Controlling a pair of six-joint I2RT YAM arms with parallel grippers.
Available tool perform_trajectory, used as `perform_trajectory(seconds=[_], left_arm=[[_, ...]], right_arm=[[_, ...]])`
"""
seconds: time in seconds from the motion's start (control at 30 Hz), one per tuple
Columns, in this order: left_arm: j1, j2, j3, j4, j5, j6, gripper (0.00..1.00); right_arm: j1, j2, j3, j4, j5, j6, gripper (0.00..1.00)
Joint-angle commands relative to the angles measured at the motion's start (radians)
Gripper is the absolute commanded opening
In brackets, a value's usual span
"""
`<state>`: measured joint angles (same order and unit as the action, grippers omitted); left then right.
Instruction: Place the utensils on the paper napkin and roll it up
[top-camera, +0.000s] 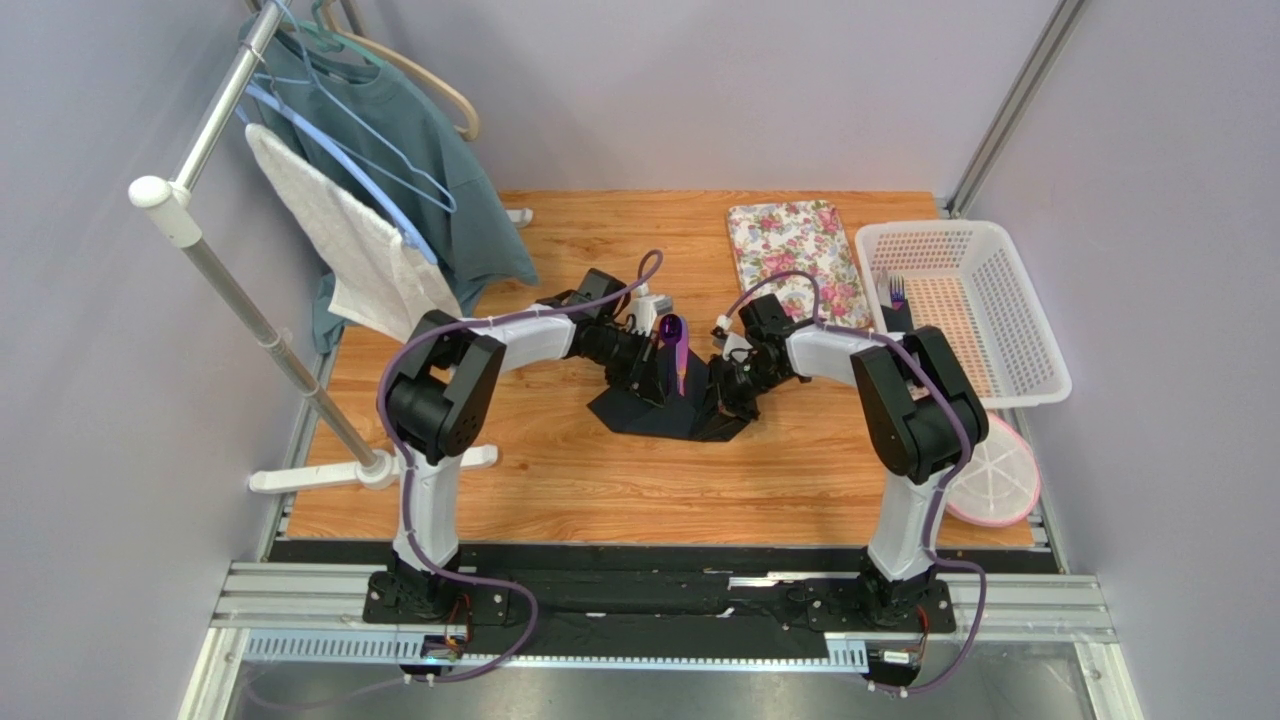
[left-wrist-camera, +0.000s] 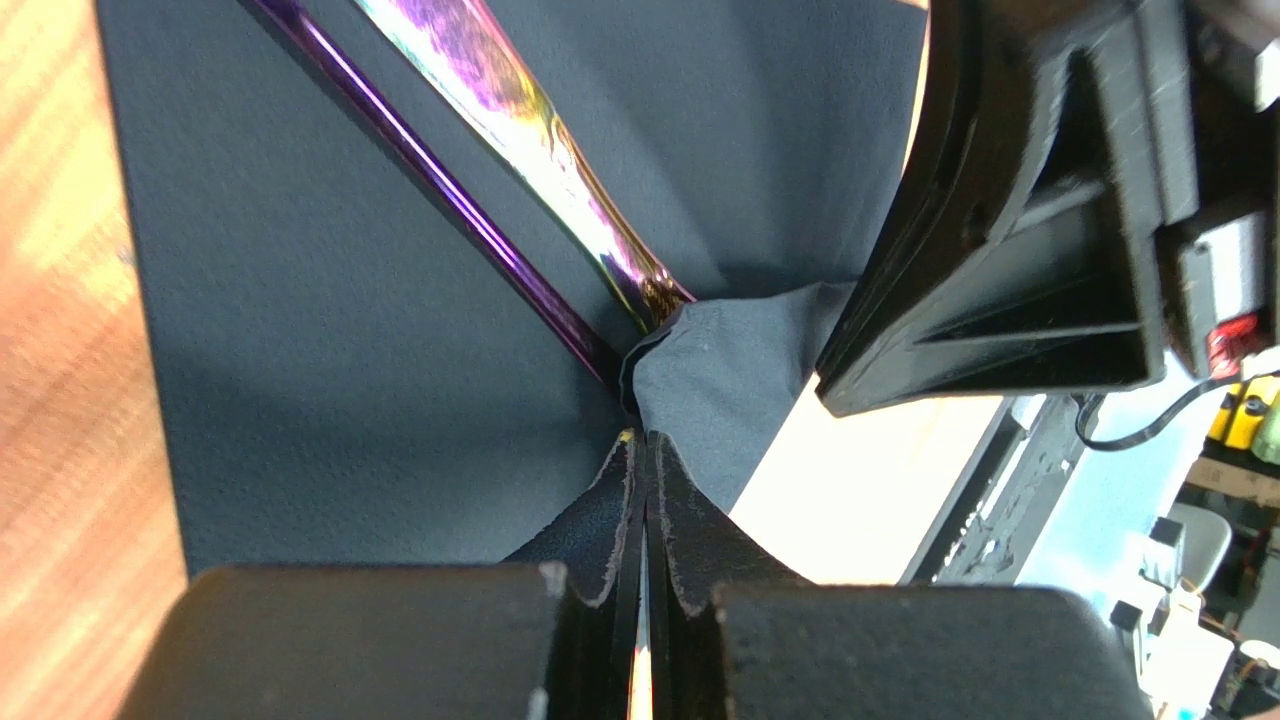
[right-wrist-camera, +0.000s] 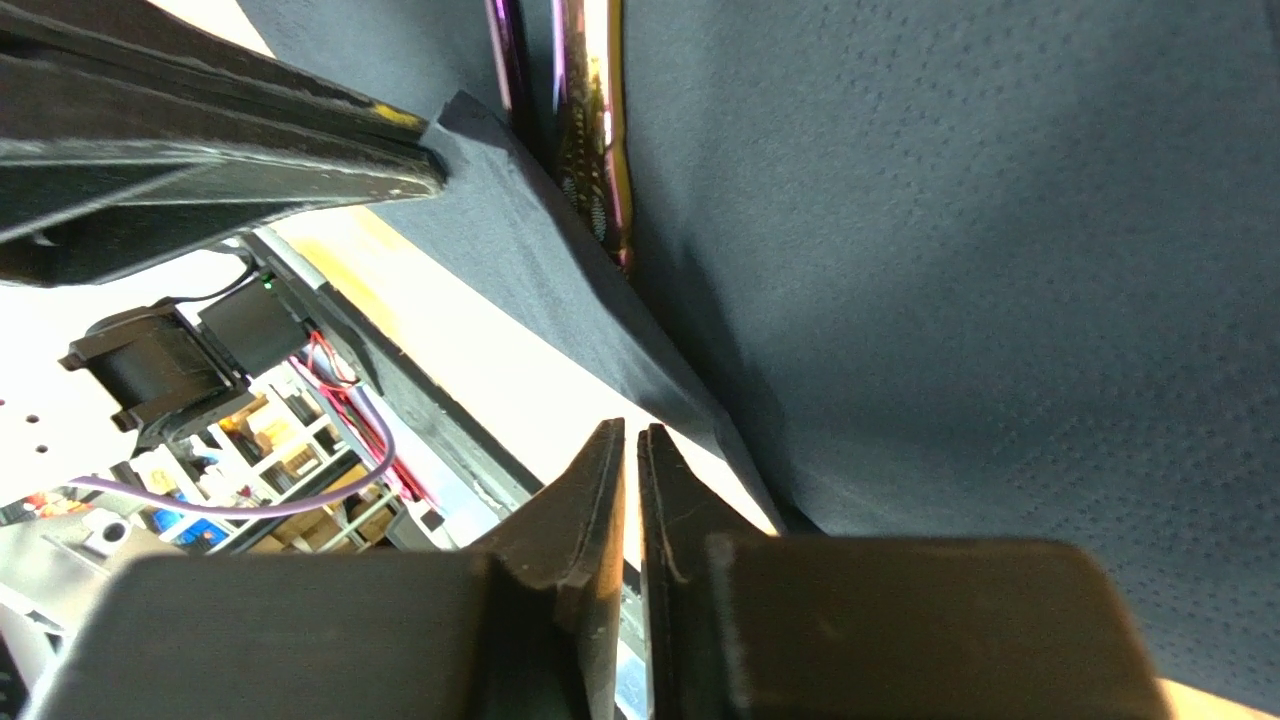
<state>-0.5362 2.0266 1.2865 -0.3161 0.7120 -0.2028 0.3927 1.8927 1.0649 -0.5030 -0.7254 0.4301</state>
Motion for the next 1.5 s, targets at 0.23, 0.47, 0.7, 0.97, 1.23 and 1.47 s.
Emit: perform_trajectory(seconds=[0.23,0.47,0.7,0.97,1.23,1.47], left_arm=[[0.002,-0.129,-0.028,0.026,0.047,0.005,0.23],[-0.002,-0.21,-0.141,0.054,0.151,-0.066,0.27],[-0.022,-0.175,-0.161,0.103,0.168,-0.121,0.27],[-0.025,-0.095,-0.121,0.074,0.121,-0.124,0.27],[-0.015,-0.069,-0.127,0.032,0.083,-0.122,0.27],[0.008,-0.052,-0.134,0.014,0.067,-0.123,0.26]], right_arm=[[0.003,0.042,0.02,-0.006,0.069,-0.002,0.02],[0.0,0.057,0.021,-0.008,0.066,0.007,0.0],[0.003,0.059,0.024,-0.014,0.063,0.001,0.0],[0.003,0.066,0.027,-0.012,0.058,0.001,0.0],[0.003,0.071,0.029,-0.016,0.06,0.001,0.0],[0.003,0.075,0.033,-0.022,0.064,-0.007,0.0]])
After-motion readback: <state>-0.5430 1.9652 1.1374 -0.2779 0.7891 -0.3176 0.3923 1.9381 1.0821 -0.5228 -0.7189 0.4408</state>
